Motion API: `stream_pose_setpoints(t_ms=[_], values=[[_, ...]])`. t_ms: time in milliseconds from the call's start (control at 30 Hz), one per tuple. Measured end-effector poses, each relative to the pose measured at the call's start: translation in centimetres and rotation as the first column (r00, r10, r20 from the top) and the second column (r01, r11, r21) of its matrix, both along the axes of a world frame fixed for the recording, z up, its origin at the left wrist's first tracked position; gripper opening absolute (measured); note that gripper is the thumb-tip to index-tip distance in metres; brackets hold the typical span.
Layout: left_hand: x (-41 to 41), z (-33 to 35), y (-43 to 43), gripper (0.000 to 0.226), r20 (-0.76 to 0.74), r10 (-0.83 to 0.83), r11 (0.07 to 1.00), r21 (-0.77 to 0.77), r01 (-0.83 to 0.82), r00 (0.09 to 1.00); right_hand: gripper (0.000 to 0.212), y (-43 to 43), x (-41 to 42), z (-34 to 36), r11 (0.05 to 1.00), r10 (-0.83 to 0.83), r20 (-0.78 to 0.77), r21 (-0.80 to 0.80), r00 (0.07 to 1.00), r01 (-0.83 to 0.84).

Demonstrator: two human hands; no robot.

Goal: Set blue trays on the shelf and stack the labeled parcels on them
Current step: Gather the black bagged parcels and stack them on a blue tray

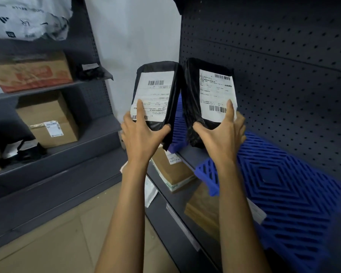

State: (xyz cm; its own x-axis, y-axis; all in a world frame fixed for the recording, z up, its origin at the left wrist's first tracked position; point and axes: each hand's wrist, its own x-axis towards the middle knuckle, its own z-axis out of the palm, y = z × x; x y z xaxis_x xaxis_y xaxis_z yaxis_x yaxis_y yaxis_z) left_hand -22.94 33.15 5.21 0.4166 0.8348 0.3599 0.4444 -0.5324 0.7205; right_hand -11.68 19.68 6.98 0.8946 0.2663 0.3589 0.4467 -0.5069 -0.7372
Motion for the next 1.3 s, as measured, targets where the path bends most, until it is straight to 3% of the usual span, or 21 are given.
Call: stream_pose_setpoints(t_ms=[267,567,800,1067,1300], values=[[7.5,0.8,9.6,0.101,-0.135,-0.194,0.977,0.066,0.204,0.972,0.108,6.4,4.9,-0.9,0.981,-0.19,-0.075,-0.052,0.979,0.187],[13.3,-0.1,18.8,0.099,-0.367,-0.402,0.884,0.082,0.459,0.839,0.11,13.2,6.0,-3.3,0.892,-0.437,-0.167,-0.212,0.884,0.401],[15.0,-2.5,22.2,0.093,-0.454,-0.46,0.839,0.059,0.541,0.763,0.107,16.8,5.6,-5.6,0.807,-0.541,-0.118,-0.354,0.833,0.473],[16.0,-2.9,22.9,0.087,-0.438,-0.561,0.789,-0.026,0.614,0.702,0.098,17.0,5.9,-5.7,0.808,-0.501,-0.109,-0.413,0.859,0.419],[14.8,-1.2,21.3,0.063,-0.462,-0.593,0.674,0.164,0.721,0.659,0.088,12.7,3.7,-4.1,0.87,-0.37,-0.173,-0.41,0.913,0.275]])
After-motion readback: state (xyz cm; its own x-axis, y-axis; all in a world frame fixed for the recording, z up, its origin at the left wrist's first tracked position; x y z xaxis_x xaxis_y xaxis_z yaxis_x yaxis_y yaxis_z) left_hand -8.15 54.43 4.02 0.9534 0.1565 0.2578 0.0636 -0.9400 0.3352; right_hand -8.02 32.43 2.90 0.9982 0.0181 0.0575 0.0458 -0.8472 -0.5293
